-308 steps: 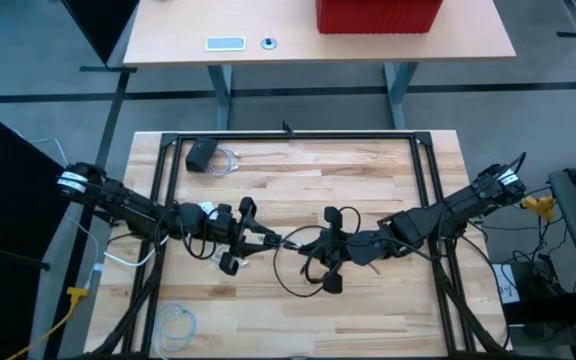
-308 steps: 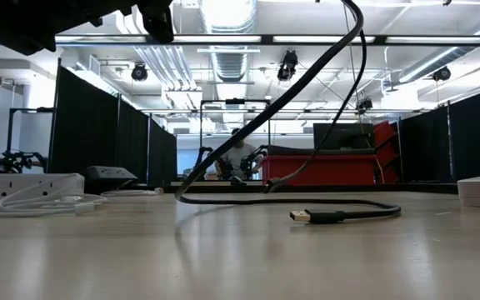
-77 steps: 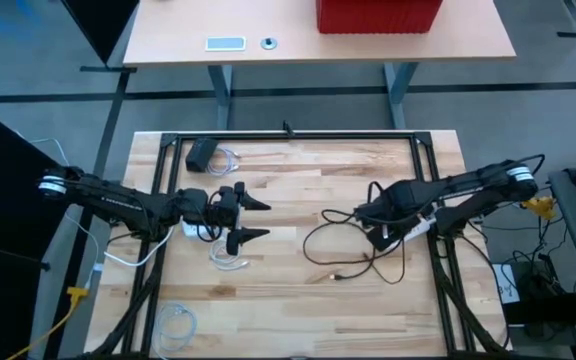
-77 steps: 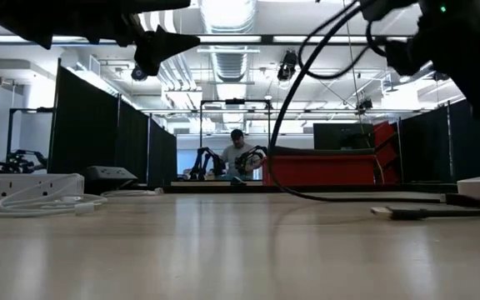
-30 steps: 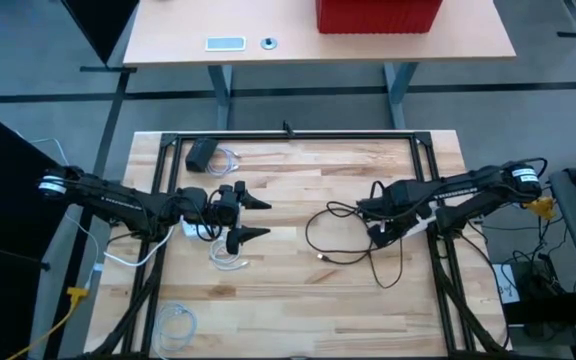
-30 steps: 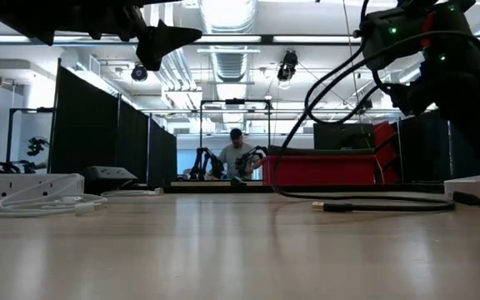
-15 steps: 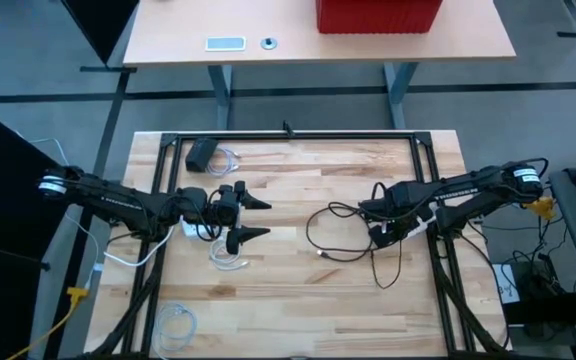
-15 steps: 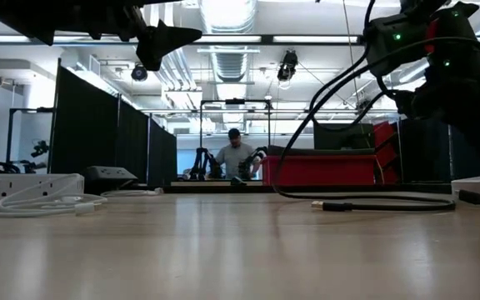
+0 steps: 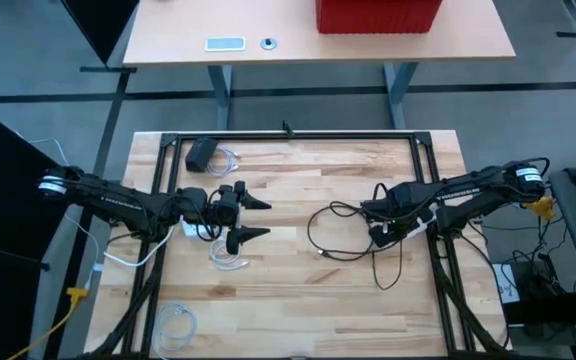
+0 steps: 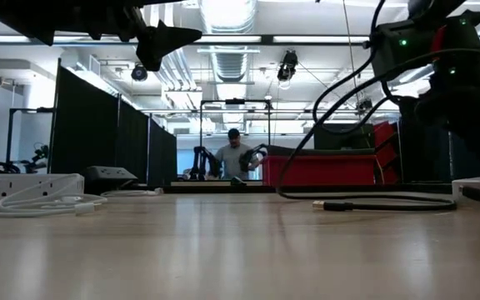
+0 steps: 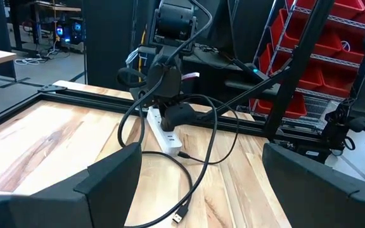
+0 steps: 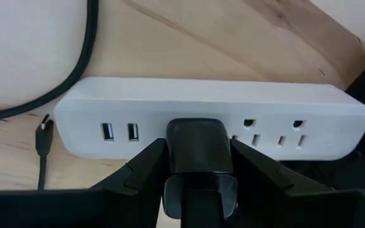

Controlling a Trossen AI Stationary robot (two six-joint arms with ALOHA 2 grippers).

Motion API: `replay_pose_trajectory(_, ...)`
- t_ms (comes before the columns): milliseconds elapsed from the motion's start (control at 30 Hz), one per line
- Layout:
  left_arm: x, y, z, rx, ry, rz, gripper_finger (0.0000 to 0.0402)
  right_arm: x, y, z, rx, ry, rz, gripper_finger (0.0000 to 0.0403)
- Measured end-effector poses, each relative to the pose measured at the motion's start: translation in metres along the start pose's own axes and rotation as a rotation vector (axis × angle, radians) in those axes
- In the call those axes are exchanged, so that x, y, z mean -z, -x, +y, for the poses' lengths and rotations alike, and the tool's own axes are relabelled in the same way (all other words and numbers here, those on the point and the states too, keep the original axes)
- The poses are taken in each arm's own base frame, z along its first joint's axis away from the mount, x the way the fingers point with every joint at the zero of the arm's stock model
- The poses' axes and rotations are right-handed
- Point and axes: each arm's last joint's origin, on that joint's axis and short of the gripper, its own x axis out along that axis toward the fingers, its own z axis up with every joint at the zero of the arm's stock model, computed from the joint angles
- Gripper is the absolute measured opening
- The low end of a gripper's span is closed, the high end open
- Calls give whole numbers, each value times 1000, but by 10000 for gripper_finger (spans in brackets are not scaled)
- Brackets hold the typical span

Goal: Insert USB
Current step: Insert the black charger adapter into the right white outlet extension

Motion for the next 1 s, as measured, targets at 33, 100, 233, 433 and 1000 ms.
replay_pose_trajectory(33,0,0,0,0,-6,1,316,0,-2,-1,0,1,-2,143)
replay_pose_trajectory(100,0,0,0,0,-20,0,316,0,-6,-1,-5,3,-5,143)
replay_pose_trajectory(233,0,0,0,0,-26,-1,316,-1,-8,-1,-5,17,-9,143)
replay_pose_trajectory(433,0,0,0,1,-25,-3,316,0,-2,-1,-13,48,-22,143)
replay_pose_trajectory(1000,0,0,0,0,-26,-3,316,-2,34,14,-105,156,-96,304)
